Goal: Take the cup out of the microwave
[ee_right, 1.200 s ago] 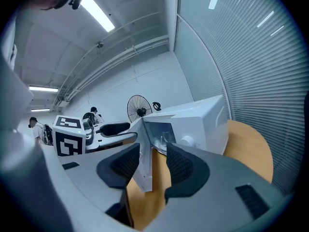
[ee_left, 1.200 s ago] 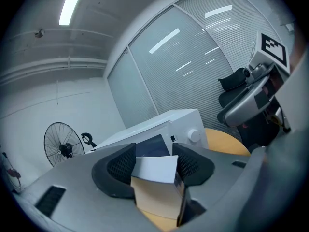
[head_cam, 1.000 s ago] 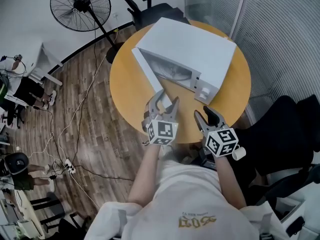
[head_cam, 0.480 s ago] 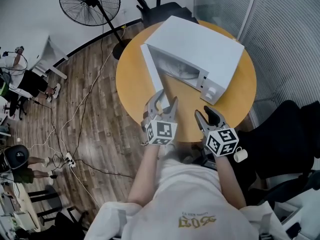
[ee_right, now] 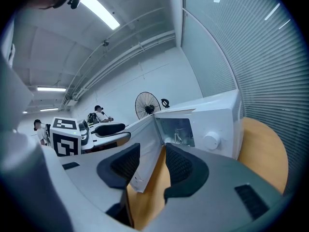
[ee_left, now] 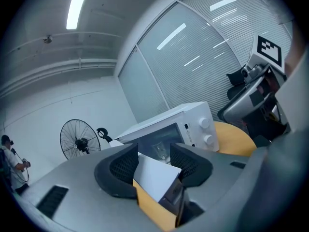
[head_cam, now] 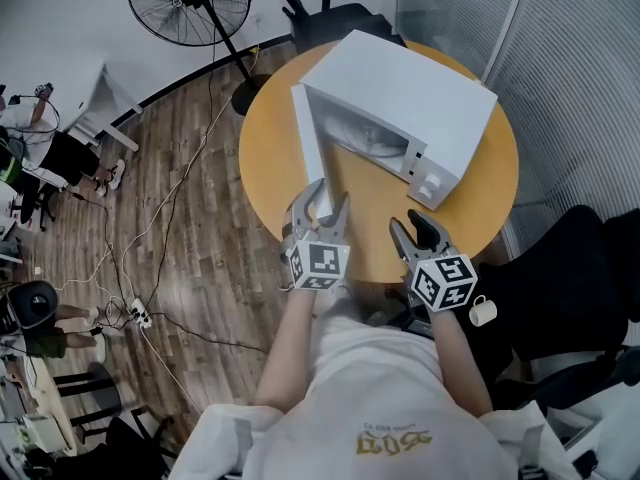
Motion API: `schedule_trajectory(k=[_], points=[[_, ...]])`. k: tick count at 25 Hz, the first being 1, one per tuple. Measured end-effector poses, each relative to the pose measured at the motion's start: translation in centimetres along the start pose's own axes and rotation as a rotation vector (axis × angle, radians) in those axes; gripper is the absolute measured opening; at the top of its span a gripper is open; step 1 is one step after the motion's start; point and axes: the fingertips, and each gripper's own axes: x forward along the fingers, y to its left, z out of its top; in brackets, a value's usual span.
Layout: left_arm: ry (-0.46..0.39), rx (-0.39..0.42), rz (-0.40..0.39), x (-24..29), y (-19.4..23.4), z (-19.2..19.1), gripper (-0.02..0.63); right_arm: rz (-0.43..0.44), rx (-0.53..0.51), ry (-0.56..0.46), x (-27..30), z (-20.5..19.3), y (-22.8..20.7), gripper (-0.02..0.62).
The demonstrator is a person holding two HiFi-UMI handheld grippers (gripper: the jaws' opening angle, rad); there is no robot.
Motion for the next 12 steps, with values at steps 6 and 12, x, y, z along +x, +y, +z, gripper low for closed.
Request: schedule_trajectory(k=[6, 12], points=[[0.017, -0.012, 0.031, -0.6, 1.4, -0.9, 0.199, 0.016, -0.005, 0.013, 0.5, -0.7, 0.6, 0.178], [0.025, -0.019, 0.061, -1.0, 2.7, -1.7, 0.187, 0.013, -0.004, 0.008, 0.8, -0.6, 0.5, 0.178]])
